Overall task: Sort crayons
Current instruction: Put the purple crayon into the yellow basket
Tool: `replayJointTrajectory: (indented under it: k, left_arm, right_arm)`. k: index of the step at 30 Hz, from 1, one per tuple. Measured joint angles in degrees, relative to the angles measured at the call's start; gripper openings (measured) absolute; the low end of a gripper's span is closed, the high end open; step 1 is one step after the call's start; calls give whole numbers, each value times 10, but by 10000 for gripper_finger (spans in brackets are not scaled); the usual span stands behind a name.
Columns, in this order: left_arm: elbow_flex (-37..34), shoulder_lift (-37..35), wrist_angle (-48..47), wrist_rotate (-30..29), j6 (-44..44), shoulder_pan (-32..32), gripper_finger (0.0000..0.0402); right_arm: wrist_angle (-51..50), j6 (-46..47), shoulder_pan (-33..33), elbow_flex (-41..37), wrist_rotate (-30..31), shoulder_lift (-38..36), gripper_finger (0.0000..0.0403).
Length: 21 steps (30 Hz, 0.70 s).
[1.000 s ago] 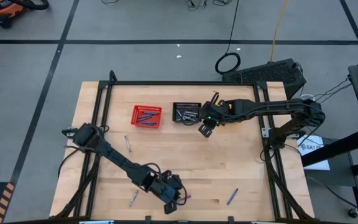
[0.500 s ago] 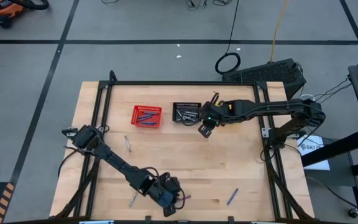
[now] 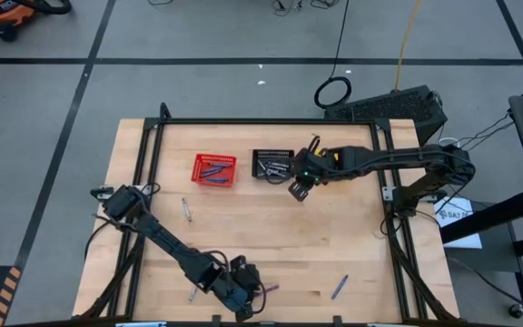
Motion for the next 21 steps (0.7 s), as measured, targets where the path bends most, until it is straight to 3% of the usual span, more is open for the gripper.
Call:
replayJointTrajectory:
  k: [21]
  left_arm:
    - [-1,34,28,-11,-1,-3,70]
  right_arm:
    - [9,1,18,0,2,0,112]
